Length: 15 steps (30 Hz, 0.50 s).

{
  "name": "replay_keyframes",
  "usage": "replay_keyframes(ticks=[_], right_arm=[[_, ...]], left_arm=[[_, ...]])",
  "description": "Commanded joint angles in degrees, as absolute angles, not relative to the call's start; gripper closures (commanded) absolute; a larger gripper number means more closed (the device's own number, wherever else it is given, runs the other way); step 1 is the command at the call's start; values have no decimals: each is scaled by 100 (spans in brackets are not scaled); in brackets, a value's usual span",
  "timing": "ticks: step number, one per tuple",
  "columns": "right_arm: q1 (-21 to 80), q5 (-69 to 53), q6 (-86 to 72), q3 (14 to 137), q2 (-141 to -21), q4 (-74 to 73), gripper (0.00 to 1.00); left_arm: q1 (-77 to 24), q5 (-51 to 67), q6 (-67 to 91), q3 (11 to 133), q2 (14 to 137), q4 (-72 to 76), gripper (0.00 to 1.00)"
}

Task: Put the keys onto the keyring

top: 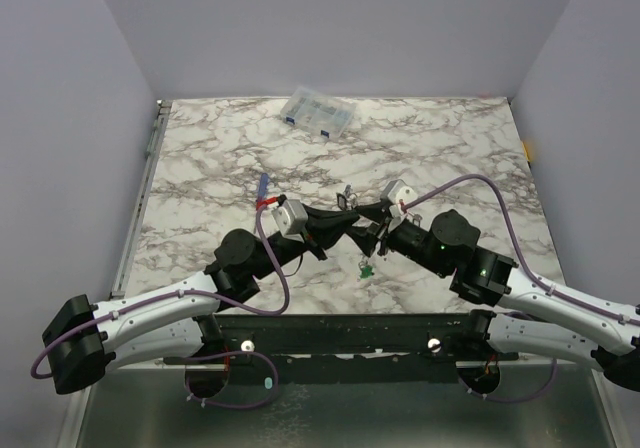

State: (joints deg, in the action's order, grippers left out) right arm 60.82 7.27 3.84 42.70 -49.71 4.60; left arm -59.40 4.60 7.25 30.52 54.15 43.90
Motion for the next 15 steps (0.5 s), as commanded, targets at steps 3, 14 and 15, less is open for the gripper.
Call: replay_keyframes(ticks=[3, 14, 15], right_arm=[[6100, 899, 456, 4218, -4879, 604, 51], [6100, 778, 871, 3949, -4804, 1031, 44], [6100, 760, 903, 3910, -4780, 1115, 45]], left_arm=[[-6013, 524, 830, 3061, 5414, 4961, 100], [-6055, 628, 922, 3059, 5427, 5036, 100], [-6062, 637, 929, 3059, 5423, 5044, 100]])
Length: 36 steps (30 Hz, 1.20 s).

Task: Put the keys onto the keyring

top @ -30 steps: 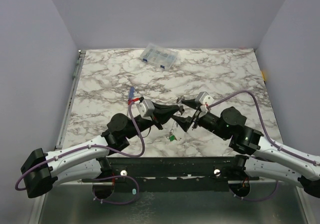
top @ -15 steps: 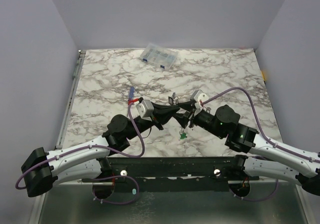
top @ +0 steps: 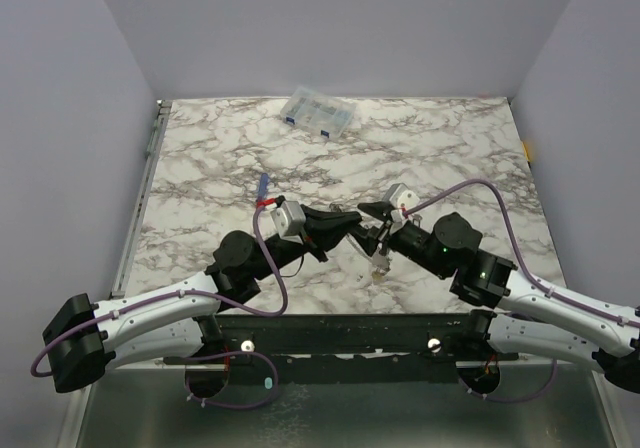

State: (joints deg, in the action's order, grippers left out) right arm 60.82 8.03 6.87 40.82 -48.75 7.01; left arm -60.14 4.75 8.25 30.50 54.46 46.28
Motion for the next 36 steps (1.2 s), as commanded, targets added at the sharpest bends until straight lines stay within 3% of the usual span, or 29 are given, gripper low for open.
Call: replay_keyframes(ticks=[1, 11, 19, 25, 36], right_arm=[[6100, 744, 925, 3877, -4767, 1200, 45], [6101, 798, 1116, 3803, -4807, 1625, 57], [6100, 699, 1085, 3706, -4700, 1836, 84], [6100, 686, 1055, 3825, -4690, 1707, 65], [6100, 579, 1062, 3905, -4649, 1643, 64]], left_arm=[[-6056, 645, 938, 3051, 5415, 5045, 100], [-6064, 714, 1058, 2972, 5309, 5079, 100], [-6074, 770, 1107, 2901, 5265, 5080, 100], [-6075, 750, 1109, 2861, 5235, 5092, 100], [-6078, 820, 1112, 2824, 5238, 5089, 100]])
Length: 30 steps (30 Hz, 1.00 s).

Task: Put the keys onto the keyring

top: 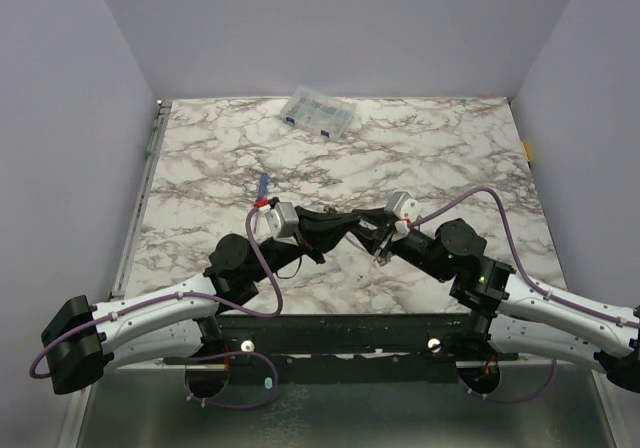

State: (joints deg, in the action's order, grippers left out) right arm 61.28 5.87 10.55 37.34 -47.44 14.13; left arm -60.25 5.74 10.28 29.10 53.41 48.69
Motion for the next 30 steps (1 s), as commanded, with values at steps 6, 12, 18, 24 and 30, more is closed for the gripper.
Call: replay_keyframes(ticks=[6, 12, 18, 24, 30], right_arm=[[6100, 404, 1037, 3985, -4653, 1562, 58], [6100, 168, 1002, 4003, -4672, 1588, 57], [6100, 141, 1013, 3964, -4707, 1509, 77], [6100, 127, 1047, 3836, -4599, 1622, 99], [6100, 214, 1223, 3795, -4404, 1639, 99]], left_arm=[[-6083, 877, 1164, 2773, 5256, 5104, 100], [-6093, 852, 1174, 2751, 5243, 5146, 100], [-6091, 818, 1185, 2733, 5209, 5168, 100], [-6091, 811, 1203, 2711, 5211, 5186, 100], [-6091, 672, 1252, 2597, 5117, 5210, 100]])
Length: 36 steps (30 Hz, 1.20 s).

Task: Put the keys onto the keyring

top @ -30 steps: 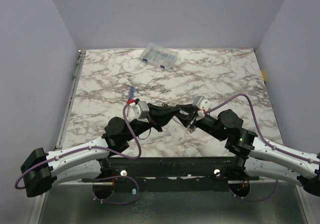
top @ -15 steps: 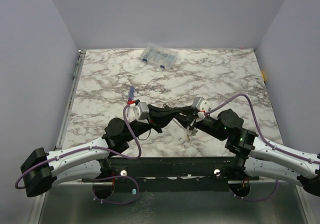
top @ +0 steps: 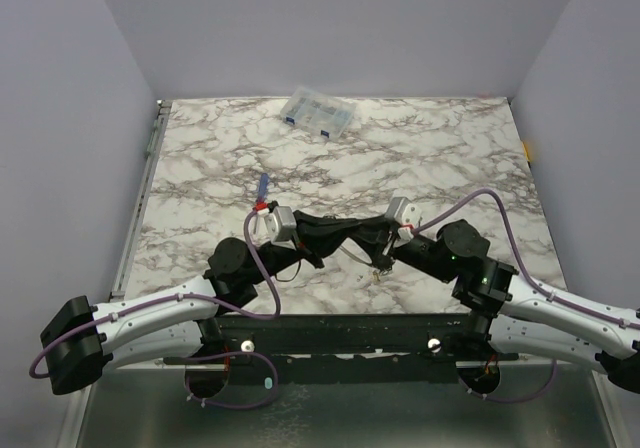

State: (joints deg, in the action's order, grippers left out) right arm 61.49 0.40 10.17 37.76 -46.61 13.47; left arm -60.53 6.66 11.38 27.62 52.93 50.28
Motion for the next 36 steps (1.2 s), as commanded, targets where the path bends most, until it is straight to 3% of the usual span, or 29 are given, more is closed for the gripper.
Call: replay_keyframes(ticks=[1, 4, 11, 13, 20, 22, 36], right_arm=[[6102, 142, 1275, 3783, -4386, 1611, 100], [6100, -136, 1484, 3714, -4327, 1544, 99], [6100, -583, 2125, 3400, -4104, 1542, 99], [6100, -609, 2256, 3358, -4026, 1498, 99], [6100, -909, 2732, 3542, -3984, 909, 99], [6100, -984, 2863, 3562, -3971, 750, 99], [6124, -1503, 3943, 3565, -3744, 213, 99]], left_arm=[[-6091, 630, 1257, 2577, 5090, 5212, 100], [-6091, 535, 1283, 2566, 4999, 5212, 93], [-6091, 349, 1424, 2559, 4533, 4923, 40], [-6091, 274, 1401, 2621, 4352, 4601, 35], [-6093, 91, 1227, 3127, 3925, 2963, 33], [-6091, 174, 1144, 3385, 3905, 2379, 37], [-6091, 2287, -250, 5178, 4500, -955, 50]])
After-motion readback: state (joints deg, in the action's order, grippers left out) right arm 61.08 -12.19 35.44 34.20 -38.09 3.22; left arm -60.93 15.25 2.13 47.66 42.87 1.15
